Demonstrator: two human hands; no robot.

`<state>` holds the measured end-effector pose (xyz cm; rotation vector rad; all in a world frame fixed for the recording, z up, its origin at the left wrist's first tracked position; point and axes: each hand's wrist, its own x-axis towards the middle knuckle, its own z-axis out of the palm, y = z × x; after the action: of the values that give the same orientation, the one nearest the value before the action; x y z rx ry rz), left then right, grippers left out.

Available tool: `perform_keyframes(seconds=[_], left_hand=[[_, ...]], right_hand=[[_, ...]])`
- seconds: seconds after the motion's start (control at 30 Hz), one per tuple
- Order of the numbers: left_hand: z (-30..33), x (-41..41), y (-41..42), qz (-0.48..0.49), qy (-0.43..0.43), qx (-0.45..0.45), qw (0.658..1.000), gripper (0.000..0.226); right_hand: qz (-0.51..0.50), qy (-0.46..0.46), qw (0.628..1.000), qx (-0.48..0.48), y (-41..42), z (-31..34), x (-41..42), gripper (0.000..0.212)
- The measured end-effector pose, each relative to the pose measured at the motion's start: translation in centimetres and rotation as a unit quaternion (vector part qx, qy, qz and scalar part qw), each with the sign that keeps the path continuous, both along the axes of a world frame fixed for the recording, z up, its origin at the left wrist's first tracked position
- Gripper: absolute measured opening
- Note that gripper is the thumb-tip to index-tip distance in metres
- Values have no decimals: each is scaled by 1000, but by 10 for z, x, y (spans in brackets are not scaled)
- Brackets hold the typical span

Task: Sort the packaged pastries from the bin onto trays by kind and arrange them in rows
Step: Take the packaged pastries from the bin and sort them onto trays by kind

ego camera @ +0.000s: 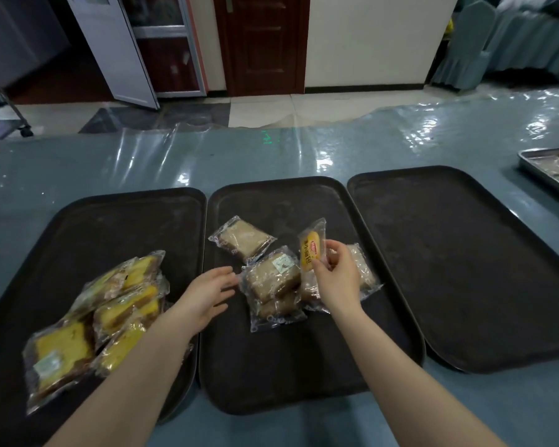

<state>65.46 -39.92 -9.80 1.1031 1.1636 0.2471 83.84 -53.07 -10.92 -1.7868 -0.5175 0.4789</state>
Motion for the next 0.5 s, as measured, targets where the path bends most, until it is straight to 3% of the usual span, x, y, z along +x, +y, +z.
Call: perform_keyframes(seconds=[0.23,0.5], left_hand=[[13,-73,-5,-3,-44,24,999,27],[33,-188,22,49,-87,61,993,23]], right_hand=[[106,34,994,-1,28,1,-61,31],[177,-10,984,-19,76,-1,-175,31]])
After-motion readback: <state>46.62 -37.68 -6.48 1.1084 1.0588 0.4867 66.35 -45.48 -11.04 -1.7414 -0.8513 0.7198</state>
